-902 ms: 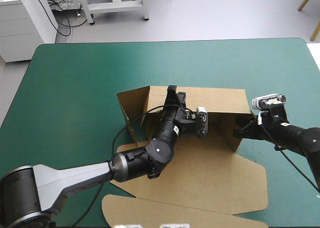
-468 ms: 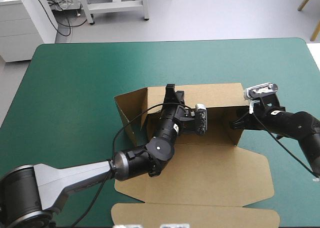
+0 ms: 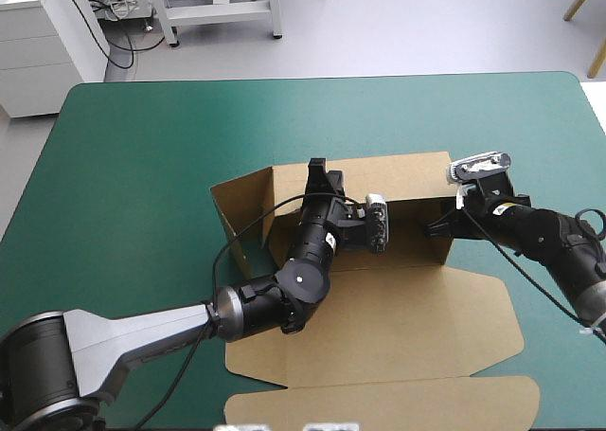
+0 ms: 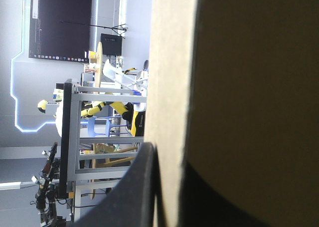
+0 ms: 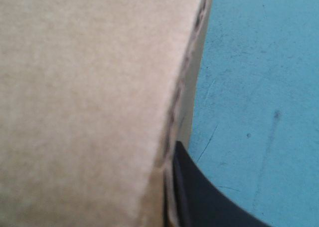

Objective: Fold the box

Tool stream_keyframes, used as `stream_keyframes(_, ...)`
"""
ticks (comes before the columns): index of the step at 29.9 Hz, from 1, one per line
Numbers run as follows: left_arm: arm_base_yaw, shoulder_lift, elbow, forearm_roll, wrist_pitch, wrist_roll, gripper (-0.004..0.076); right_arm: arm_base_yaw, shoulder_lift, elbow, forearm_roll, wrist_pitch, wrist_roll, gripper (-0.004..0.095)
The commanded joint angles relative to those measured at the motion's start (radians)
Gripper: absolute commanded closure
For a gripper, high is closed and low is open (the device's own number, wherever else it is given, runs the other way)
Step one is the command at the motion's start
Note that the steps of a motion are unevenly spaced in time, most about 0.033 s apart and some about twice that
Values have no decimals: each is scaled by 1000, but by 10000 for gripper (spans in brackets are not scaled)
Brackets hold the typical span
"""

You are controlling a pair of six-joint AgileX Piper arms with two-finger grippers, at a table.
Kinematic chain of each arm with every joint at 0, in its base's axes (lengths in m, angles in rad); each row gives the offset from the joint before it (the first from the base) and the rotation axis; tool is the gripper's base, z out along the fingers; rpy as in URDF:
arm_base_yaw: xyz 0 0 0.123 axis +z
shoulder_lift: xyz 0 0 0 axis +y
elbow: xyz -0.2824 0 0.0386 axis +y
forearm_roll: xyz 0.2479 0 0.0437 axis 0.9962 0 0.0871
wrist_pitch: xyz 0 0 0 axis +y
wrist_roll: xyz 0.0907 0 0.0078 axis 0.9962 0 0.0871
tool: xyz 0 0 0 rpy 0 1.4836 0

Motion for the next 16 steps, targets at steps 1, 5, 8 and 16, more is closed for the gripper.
stream_keyframes(1, -4, -23, 0, -50, -54, -25, 659, 17, 6, -18, 19, 52, -5, 906)
stream_keyframes(5, -4, -23, 0, -15, -54, -25, 461, 17, 6, -18, 19, 50, 2, 906)
stream_keyframes(8, -5, -23, 0, 50, -54, -25, 352, 17, 6, -18, 13, 50, 14, 906)
stream_keyframes(16, -76, -25, -11, 133, 27, -34, 391, 17, 6, -20, -63, 50, 86, 907)
